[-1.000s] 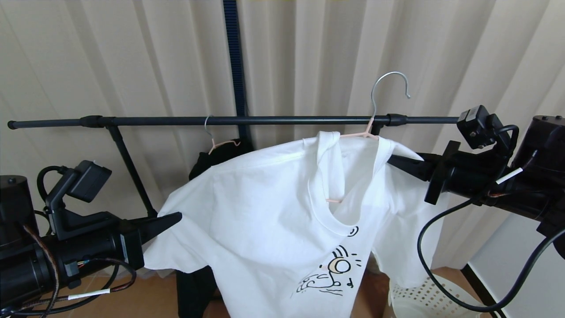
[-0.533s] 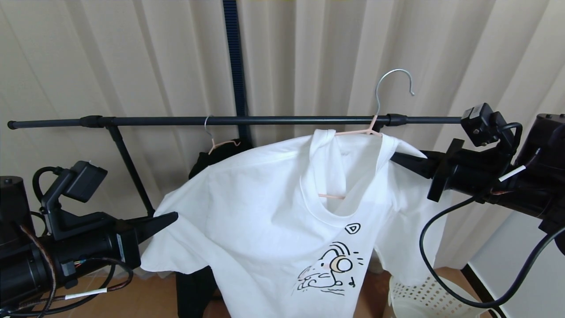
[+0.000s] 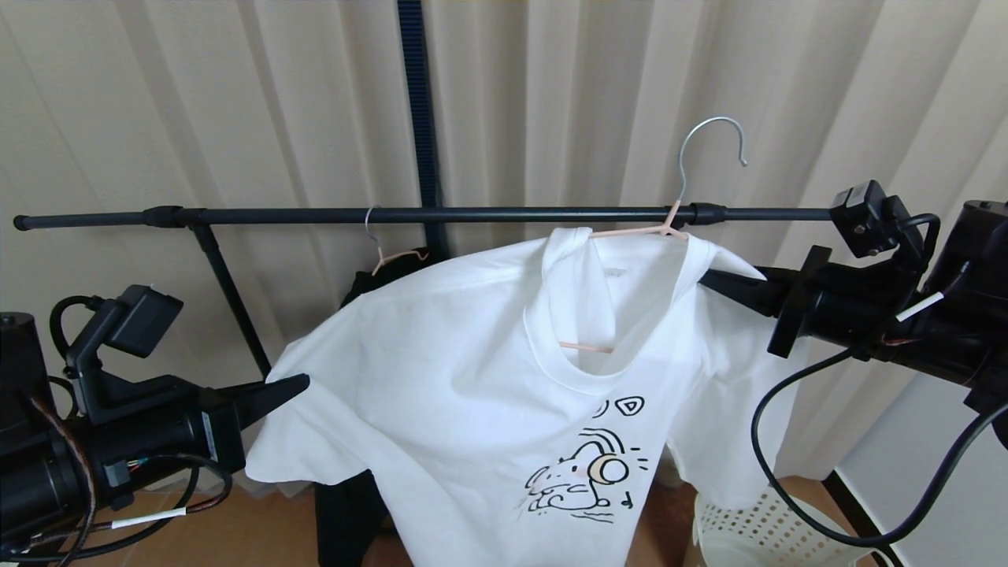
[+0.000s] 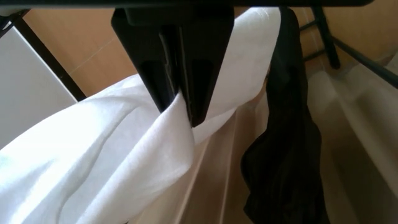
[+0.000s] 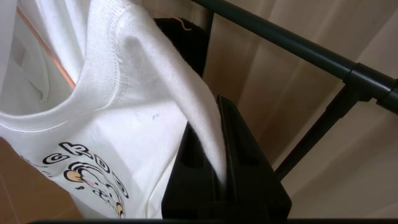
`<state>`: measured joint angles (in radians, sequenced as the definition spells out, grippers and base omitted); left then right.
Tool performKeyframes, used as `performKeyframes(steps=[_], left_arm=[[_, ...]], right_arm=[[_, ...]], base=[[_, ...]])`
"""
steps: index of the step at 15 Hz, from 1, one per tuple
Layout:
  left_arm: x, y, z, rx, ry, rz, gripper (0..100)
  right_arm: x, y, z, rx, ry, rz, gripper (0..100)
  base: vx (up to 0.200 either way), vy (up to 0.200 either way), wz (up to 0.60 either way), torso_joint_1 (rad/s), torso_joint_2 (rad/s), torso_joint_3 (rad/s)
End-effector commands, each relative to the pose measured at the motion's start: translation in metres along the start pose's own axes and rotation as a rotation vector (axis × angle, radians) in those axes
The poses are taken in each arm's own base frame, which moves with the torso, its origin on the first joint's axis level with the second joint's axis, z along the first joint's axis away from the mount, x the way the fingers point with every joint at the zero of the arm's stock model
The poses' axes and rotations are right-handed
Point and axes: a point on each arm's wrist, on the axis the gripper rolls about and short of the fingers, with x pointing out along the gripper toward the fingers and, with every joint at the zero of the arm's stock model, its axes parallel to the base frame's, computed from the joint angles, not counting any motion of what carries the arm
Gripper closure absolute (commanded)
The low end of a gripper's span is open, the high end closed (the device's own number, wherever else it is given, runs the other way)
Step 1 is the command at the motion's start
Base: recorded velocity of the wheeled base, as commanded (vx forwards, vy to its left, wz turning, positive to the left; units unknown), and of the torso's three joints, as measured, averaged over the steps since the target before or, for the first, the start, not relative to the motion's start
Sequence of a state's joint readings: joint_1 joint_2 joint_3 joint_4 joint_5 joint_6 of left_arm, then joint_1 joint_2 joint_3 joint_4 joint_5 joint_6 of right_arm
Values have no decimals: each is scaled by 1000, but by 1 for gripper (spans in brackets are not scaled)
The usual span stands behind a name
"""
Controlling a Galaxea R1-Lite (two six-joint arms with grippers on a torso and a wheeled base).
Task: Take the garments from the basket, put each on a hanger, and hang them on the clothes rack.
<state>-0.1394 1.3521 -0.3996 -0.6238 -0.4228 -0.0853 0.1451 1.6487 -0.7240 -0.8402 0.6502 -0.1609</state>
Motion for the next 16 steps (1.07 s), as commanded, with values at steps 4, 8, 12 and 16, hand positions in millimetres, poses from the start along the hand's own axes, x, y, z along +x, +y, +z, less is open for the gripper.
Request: performKeyframes(steps=[4, 8, 12, 16], left_arm=[[1, 1, -2, -5, 9, 2, 100], [0, -1, -2, -2, 8, -6, 0], [-15, -11, 5, 25, -46, -115, 0], [-7, -36, 23, 80, -60, -244, 0]], right_arm=[[0, -1, -1, 1, 1, -1, 100], [0, -1, -1, 1, 4, 0, 100], [1, 1, -6, 9, 17, 4, 100], [10, 11, -12, 8, 38, 49, 100]], base=[[0, 0, 0, 0, 0, 0], [0, 0, 0, 0, 0, 0], [0, 0, 0, 0, 0, 0], [0, 0, 0, 0, 0, 0]])
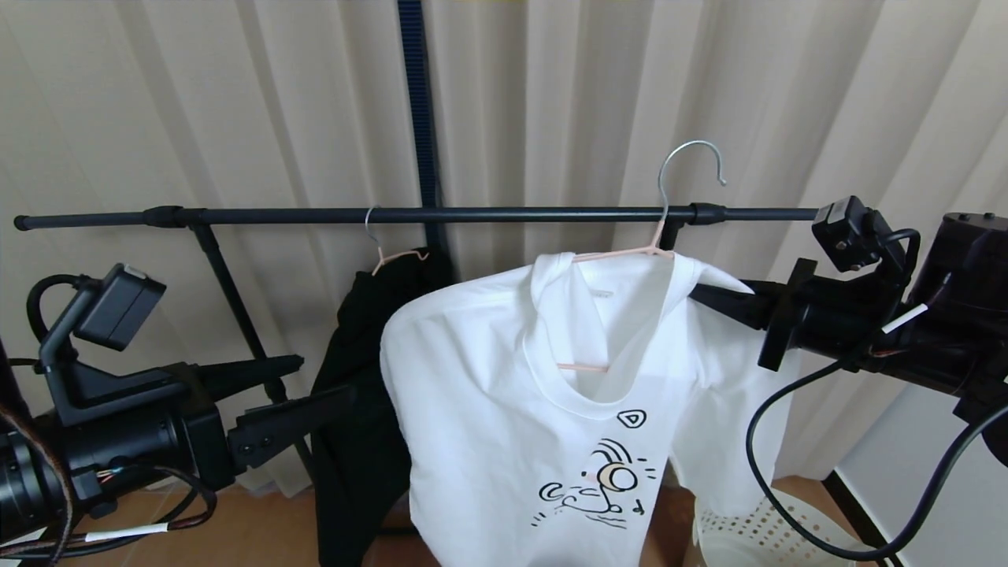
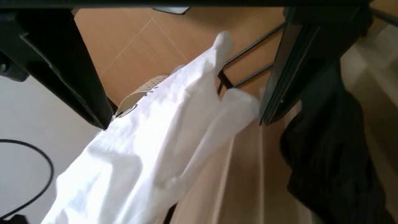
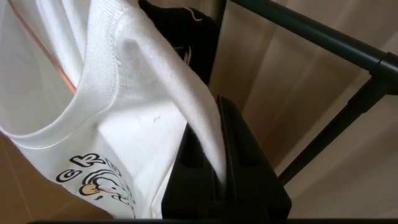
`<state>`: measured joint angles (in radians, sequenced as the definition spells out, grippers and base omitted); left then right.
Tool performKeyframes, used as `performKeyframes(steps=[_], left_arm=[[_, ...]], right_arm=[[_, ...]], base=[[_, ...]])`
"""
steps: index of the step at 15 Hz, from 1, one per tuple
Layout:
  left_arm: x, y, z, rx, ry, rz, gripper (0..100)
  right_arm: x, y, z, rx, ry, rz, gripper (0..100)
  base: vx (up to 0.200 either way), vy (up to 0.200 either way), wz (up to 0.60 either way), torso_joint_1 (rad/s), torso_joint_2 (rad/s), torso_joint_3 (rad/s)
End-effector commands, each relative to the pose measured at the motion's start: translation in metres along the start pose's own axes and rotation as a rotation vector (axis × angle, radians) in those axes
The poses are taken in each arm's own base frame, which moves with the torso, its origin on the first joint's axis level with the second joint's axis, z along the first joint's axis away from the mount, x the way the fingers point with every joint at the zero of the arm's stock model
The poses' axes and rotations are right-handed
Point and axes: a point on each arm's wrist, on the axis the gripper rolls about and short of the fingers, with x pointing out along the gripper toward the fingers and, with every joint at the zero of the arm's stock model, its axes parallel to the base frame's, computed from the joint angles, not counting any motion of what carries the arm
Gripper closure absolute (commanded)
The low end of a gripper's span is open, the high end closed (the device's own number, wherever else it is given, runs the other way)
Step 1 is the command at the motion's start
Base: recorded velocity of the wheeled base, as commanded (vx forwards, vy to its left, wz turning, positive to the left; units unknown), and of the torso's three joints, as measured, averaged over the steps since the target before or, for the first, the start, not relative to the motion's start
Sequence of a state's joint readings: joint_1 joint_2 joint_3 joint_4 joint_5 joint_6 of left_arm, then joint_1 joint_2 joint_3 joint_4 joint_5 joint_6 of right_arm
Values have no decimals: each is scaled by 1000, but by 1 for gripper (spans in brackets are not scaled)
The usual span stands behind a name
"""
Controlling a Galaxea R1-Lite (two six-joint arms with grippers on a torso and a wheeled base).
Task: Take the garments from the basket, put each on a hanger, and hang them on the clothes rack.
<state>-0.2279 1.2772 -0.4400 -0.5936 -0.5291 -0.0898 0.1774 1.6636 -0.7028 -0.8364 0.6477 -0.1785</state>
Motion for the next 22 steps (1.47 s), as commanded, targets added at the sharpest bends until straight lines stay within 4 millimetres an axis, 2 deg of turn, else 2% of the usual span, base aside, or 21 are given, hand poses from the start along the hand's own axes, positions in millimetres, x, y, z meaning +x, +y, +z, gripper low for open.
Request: performKeyframes(steps=[1, 4, 9, 13, 17, 22], left_arm=[[15, -15, 13, 26, 16, -64, 0], [42, -33, 34, 149, 54, 9, 0], [71, -60, 42, 394, 60, -60, 0], [105, -68, 41, 522, 94, 2, 0], [129, -68, 49, 531, 87, 119, 0], [130, -69, 53, 542, 77, 134, 0]], right_arm=[[5, 4, -4, 3, 14, 21, 100], [13, 10, -10, -8, 33, 53, 100], [18, 15, -14, -15, 48, 75, 100], [18, 19, -15, -24, 50, 86, 100], [15, 21, -14, -30, 46, 86, 100], [11, 23, -11, -37, 36, 84, 100]], base=[[0, 0, 0, 0, 0, 0], [0, 0, 0, 0, 0, 0], [0, 0, 0, 0, 0, 0], [0, 0, 0, 0, 0, 0], [0, 0, 0, 0, 0, 0], [0, 0, 0, 0, 0, 0]])
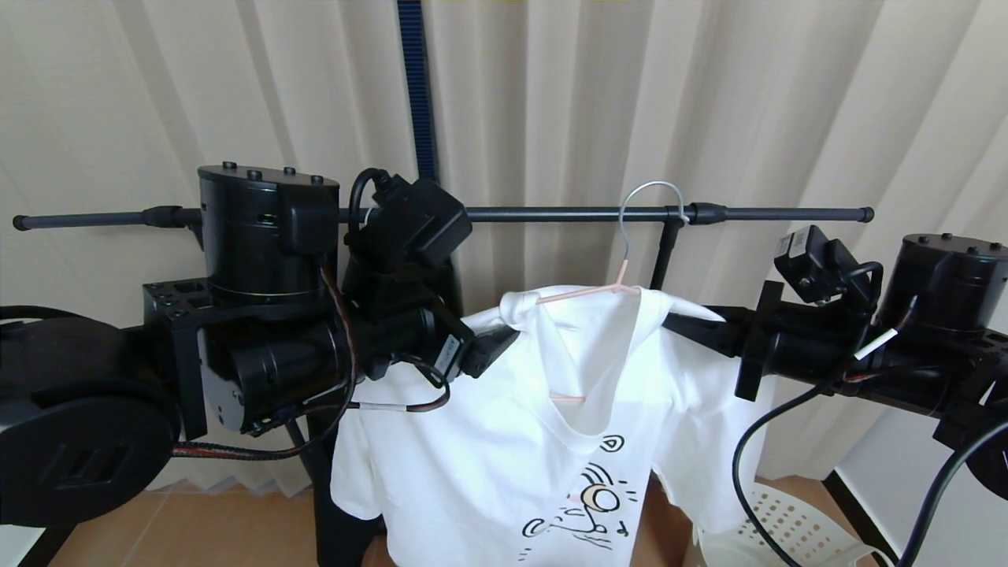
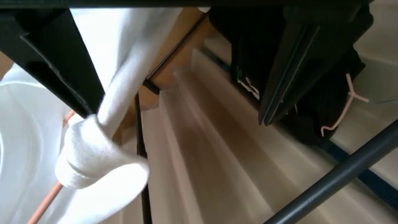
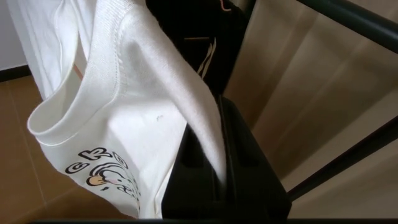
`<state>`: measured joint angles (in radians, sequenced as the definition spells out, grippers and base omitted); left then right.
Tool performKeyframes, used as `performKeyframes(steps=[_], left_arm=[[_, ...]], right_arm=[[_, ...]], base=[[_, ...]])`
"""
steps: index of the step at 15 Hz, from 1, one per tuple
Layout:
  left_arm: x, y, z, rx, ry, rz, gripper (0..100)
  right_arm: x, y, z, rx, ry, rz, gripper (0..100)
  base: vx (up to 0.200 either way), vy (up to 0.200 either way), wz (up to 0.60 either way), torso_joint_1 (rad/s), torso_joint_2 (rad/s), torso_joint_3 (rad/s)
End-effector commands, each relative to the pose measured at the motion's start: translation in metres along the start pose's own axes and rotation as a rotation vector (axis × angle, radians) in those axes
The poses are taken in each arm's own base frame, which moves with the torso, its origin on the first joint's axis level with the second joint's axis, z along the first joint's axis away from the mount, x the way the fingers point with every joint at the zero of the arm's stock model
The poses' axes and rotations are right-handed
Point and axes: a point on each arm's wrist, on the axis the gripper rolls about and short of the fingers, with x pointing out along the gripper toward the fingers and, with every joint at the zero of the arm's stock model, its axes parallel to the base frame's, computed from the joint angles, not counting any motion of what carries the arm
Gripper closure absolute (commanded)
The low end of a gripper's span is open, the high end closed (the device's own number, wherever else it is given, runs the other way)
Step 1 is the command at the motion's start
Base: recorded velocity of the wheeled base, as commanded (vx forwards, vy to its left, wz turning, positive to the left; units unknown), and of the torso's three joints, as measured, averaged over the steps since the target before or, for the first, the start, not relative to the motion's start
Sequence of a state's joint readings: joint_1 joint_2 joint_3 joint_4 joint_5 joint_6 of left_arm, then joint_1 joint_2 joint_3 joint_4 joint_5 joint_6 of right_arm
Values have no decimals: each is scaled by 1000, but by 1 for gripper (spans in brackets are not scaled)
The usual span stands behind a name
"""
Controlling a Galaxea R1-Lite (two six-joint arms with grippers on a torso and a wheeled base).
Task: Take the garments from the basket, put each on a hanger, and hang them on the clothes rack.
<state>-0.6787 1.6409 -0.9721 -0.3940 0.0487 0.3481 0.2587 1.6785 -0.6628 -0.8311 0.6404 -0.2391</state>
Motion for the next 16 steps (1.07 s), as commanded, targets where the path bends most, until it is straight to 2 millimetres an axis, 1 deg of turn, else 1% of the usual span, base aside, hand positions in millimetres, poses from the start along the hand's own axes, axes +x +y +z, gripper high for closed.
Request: performKeyframes(steps=[1, 5, 7, 10, 12, 13, 16], left_arm=[[0, 0, 2, 2, -8, -7, 0], [-4, 6, 13, -7, -2, -123, 0], [-13, 15, 21, -22, 41, -221, 0], [-13, 22, 28, -35, 84, -266, 0], [-10, 22, 27, -40, 88, -298, 0], [-5, 20, 24, -46, 103, -340, 0], [3, 16, 17, -50, 133, -359, 0]], right_arm=[[-1, 2, 0, -7, -1, 3, 100], [-2, 4, -3, -35, 8, 7, 100], [-2, 4, -4, -34, 9, 8, 100], [-1, 9, -5, -57, 13, 25, 100], [-1, 11, -6, -58, 15, 34, 100], [-1, 15, -3, -66, 6, 45, 100], [-2, 17, -3, -67, 7, 47, 100]], base=[[0, 0, 0, 0, 0, 0], [0, 0, 0, 0, 0, 0], [0, 0, 0, 0, 0, 0], [0, 0, 0, 0, 0, 0], [0, 0, 0, 0, 0, 0], [0, 0, 0, 0, 0, 0], [0, 0, 0, 0, 0, 0]])
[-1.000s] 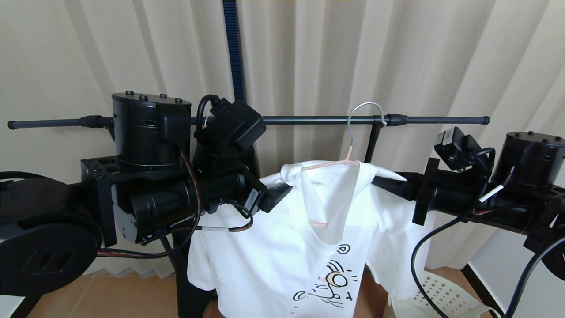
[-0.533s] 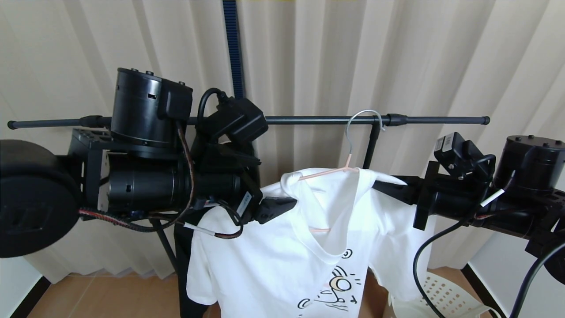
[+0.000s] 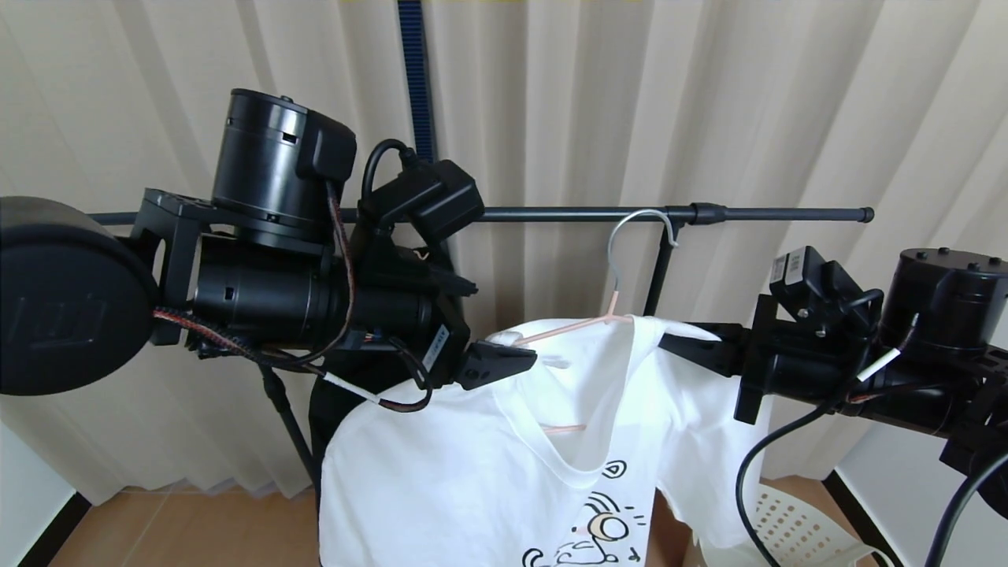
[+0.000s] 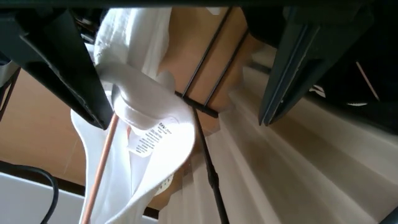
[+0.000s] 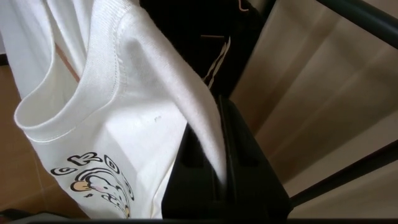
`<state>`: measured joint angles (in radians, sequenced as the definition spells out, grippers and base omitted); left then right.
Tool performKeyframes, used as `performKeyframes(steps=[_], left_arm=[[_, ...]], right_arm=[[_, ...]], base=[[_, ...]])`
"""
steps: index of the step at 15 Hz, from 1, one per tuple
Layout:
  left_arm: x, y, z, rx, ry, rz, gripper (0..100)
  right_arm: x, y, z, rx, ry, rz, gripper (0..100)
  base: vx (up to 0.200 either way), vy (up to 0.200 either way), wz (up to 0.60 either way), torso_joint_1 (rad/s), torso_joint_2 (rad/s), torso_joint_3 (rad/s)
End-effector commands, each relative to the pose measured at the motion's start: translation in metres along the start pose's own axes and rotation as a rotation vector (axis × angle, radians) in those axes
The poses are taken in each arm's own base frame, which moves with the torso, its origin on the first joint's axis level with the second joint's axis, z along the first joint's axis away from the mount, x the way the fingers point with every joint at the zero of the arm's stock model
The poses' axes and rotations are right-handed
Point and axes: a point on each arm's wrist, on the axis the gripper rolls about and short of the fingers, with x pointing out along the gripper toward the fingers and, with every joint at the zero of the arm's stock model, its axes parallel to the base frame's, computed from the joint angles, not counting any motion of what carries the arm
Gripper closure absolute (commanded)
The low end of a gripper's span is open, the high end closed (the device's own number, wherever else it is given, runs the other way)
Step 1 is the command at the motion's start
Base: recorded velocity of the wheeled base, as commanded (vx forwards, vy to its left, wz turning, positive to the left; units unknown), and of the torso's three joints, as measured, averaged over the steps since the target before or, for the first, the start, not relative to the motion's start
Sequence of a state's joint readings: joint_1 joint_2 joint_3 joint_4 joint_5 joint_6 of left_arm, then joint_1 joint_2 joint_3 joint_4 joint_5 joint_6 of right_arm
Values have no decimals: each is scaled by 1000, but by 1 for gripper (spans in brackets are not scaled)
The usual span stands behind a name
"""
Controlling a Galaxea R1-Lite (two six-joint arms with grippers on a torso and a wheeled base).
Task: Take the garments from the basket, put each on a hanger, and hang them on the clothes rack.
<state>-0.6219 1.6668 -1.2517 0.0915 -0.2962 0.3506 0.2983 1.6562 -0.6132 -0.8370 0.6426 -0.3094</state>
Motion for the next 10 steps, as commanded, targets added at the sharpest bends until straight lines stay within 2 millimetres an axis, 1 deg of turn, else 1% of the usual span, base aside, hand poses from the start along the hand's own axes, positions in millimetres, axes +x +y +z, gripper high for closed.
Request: performKeyframes(steps=[1, 5, 10], left_arm=[[7, 0, -4, -9, 24, -14, 0], [1, -2, -3, -26, 66, -62, 0], [7, -2, -5, -32, 84, -73, 0]], right_arm=[[-1, 1, 1, -3, -3, 2, 100], [-1, 2, 1, -3, -4, 5, 100], [1, 5, 2, -5, -5, 15, 100]], base=[[0, 0, 0, 0, 0, 0], [0, 0, 0, 0, 0, 0], [0, 0, 0, 0, 0, 0]])
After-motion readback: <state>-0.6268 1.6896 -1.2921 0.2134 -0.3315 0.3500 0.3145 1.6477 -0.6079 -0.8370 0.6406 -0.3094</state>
